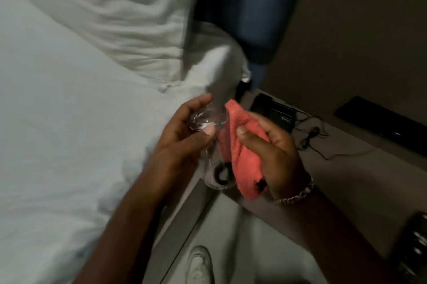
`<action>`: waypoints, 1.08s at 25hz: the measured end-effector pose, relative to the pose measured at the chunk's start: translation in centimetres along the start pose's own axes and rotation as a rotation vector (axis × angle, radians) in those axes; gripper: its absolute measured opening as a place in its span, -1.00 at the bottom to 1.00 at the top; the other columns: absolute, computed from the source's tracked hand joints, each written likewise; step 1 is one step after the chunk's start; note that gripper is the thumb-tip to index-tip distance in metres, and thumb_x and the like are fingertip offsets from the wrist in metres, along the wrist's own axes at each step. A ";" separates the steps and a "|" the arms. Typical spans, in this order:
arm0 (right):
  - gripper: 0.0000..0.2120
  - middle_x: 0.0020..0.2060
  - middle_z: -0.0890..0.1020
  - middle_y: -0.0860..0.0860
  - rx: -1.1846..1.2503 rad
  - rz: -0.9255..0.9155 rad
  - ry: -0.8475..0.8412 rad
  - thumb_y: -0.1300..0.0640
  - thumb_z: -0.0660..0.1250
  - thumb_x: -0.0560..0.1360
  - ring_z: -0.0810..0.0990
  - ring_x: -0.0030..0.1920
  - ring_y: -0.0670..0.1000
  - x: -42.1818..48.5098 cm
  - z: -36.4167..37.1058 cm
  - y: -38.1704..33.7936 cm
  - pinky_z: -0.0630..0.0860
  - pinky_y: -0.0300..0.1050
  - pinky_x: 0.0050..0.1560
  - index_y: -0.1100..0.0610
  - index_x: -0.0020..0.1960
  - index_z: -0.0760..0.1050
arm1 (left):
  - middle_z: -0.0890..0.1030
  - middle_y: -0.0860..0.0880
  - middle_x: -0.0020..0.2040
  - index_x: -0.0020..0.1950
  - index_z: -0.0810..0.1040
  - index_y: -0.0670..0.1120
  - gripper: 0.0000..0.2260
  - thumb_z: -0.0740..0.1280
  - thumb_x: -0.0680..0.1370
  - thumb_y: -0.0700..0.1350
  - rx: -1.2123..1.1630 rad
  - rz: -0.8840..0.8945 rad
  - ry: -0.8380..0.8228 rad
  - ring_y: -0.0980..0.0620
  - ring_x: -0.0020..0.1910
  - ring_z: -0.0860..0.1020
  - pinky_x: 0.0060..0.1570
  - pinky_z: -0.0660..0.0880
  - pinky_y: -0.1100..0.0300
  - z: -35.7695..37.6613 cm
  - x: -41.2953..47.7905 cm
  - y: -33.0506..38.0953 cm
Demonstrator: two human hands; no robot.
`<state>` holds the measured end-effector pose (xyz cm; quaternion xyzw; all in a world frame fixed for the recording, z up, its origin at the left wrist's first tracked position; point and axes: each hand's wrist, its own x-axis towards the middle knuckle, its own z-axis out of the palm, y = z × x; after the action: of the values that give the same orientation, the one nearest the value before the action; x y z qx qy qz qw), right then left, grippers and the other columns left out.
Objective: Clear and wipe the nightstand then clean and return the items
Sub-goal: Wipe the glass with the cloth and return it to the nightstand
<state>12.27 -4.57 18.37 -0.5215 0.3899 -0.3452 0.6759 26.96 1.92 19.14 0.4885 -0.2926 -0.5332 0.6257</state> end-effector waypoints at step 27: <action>-0.84 -0.26 0.64 0.04 0.470 0.360 0.770 0.25 0.30 0.49 0.59 -0.11 0.08 -12.5 -36.6 13.0 0.48 0.04 0.10 0.08 -0.16 0.61 | 0.52 -0.14 0.29 0.35 0.44 -0.12 -0.40 0.54 0.35 -0.29 0.511 -0.077 -0.071 0.02 0.16 0.60 0.11 0.58 0.17 26.7 4.3 -27.4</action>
<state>-25.12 -6.74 2.25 -0.1132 0.6074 -0.4693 0.6309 -6.07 -8.90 2.52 0.6225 -0.4208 -0.4820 0.4507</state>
